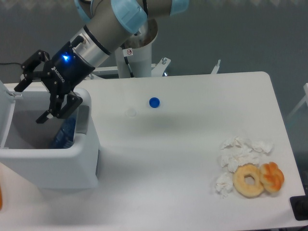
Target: Place the plastic bottle in the trash can
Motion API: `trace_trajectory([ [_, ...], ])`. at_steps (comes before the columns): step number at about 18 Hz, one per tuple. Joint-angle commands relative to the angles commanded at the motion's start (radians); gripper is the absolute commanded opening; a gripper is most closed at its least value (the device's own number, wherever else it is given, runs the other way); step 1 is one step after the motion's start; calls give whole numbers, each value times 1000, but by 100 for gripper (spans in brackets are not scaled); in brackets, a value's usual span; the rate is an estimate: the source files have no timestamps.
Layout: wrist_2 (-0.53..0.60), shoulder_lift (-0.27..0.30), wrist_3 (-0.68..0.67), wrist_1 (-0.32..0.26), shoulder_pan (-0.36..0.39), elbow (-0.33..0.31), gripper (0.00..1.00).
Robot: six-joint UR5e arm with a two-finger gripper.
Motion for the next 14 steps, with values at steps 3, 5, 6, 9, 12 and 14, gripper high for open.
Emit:
trace_trajectory([
  [3, 2, 0, -5, 0, 64, 37, 100],
  [5, 21, -5, -5, -3, 97, 61, 100],
  [6, 50, -3, -2, -3, 122, 63, 100],
  [9, 179, 3, 6, -2, 172, 66, 100],
  [12, 329, 0, 75, -2, 176, 68, 100],
  [14, 435, -9, 83, -5, 173, 66, 100],
])
